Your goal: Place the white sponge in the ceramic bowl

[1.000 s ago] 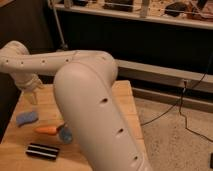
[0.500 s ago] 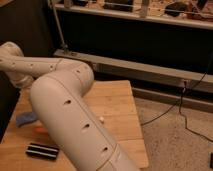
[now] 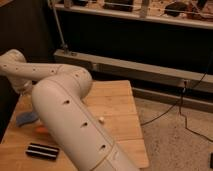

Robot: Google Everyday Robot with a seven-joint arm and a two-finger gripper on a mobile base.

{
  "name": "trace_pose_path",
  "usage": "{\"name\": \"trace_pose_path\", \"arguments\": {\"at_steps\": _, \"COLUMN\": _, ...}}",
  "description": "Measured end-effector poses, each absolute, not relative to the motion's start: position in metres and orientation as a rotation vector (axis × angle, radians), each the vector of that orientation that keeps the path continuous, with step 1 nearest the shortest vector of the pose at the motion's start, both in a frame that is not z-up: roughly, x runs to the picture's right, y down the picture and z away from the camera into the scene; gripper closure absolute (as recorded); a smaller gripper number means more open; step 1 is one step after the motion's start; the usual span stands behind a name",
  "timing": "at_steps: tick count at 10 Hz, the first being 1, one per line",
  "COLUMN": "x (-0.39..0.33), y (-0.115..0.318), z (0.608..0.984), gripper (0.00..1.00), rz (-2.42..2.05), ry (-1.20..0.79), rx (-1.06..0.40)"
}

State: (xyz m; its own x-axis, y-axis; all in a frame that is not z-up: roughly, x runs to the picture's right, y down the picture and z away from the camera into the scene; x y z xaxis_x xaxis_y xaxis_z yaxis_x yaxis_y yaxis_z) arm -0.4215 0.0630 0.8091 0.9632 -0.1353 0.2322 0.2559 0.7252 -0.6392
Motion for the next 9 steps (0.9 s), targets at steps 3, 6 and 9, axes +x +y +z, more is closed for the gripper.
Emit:
{"name": "trace_pose_path", "arguments": {"at_steps": 3, "x": -0.420, "y": 0.092, "z": 0.802, "gripper": 0.35, "rz": -0.173, "ry": -0.252, "rx": -0.783}}
{"name": "trace_pose_path", "arguments": {"at_steps": 6, "x": -0.422, "y": 0.125, "z": 0.794, "gripper": 0.35, "rz": -0.155, "ry": -0.333, "rx": -0.824}}
{"name": "trace_pose_path", "arguments": {"at_steps": 9, "x": -0.440, "y": 0.158, "z": 0.789, "gripper": 0.35, "rz": -0.196, "ry": -0.416, "rx": -0.814}}
